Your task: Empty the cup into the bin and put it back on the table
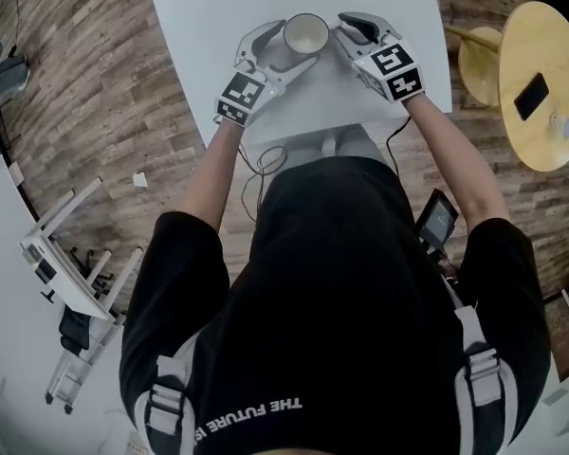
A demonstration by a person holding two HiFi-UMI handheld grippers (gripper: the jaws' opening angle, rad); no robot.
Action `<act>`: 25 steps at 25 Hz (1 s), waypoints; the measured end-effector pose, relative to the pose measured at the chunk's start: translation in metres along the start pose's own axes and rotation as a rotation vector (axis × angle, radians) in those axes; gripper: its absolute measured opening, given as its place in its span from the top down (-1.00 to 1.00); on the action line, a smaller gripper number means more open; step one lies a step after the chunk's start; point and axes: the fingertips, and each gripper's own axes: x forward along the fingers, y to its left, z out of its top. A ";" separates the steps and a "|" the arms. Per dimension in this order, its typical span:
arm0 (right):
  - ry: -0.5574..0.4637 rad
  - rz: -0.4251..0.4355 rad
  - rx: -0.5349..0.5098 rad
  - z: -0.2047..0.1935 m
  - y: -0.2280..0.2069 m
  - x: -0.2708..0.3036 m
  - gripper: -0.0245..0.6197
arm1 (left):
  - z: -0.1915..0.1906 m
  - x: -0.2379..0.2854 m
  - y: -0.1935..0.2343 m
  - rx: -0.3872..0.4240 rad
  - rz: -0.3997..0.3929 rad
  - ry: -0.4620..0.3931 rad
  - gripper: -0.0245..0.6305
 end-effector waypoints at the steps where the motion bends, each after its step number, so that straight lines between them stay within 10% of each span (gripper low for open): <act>1: 0.012 0.004 -0.006 0.000 0.000 -0.002 0.69 | 0.001 -0.002 0.000 0.004 0.006 0.007 -0.17; 12: 0.008 -0.041 -0.053 0.007 0.005 -0.045 0.67 | 0.017 -0.045 -0.002 -0.050 0.100 -0.043 -0.17; 19: -0.237 -0.144 -0.058 0.094 0.032 -0.118 0.67 | 0.094 -0.102 -0.014 -0.116 0.287 -0.216 -0.15; 22: -0.362 -0.159 -0.038 0.138 0.048 -0.146 0.73 | 0.137 -0.123 -0.026 -0.087 0.373 -0.302 0.73; 25: -0.467 -0.065 0.020 0.166 0.073 -0.167 0.87 | 0.166 -0.133 -0.043 -0.025 0.415 -0.335 0.85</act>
